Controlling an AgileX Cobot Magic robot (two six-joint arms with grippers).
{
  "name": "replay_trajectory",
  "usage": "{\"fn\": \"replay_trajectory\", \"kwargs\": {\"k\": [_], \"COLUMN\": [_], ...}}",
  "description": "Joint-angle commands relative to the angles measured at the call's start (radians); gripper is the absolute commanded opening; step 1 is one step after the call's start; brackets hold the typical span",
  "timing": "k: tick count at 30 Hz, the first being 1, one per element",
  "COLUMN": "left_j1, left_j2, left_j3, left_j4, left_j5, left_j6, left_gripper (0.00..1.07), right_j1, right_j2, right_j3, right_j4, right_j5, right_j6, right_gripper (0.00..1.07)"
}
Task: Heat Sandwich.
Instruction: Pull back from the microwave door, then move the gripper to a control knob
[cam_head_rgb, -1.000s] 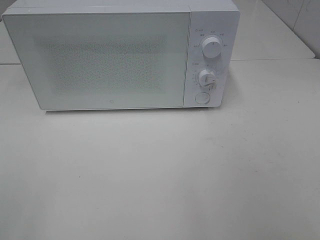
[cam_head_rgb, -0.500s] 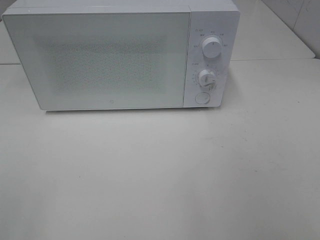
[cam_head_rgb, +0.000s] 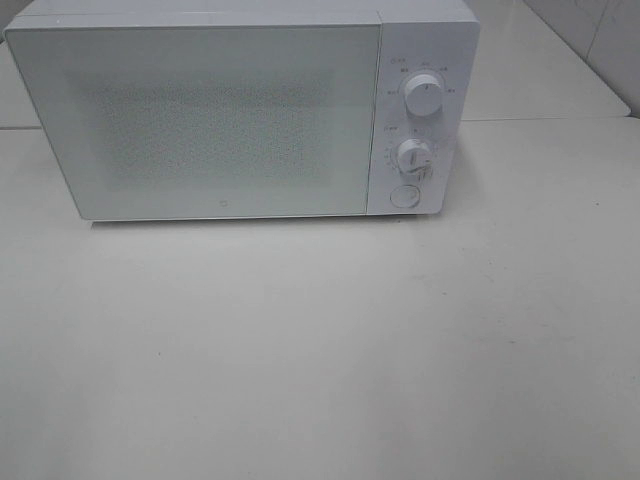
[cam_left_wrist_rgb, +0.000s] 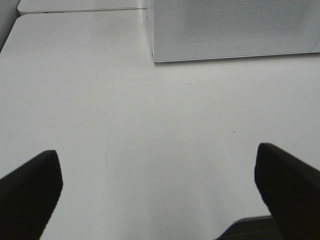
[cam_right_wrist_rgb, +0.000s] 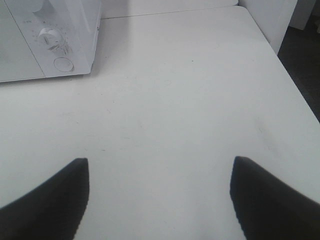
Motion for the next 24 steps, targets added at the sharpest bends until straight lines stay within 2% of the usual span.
{"fn": "replay_trajectory", "kwargs": {"k": [1, 12, 24], "left_j1": [0.003, 0.003, 0.003], "left_j2": [-0.026, -0.026, -0.026], "left_j3": [0.001, 0.001, 0.001], "left_j4": [-0.007, -0.007, -0.007], "left_j5": [-0.011, -0.011, -0.011], "left_j6": [-0.007, -0.007, -0.007], "left_gripper": [1.01, 1.01, 1.01], "right_j1": [-0.007, -0.007, -0.007], "right_j2": [-0.023, 0.021, 0.268], "right_j3": [0.001, -0.022, -0.019], "right_j4": [0.008, 0.001, 0.001], "right_j5": [-0.015, -0.053, -0.332], "right_j6": [0.009, -0.001, -0.007], "right_gripper": [0.75, 0.76, 0.76]}}
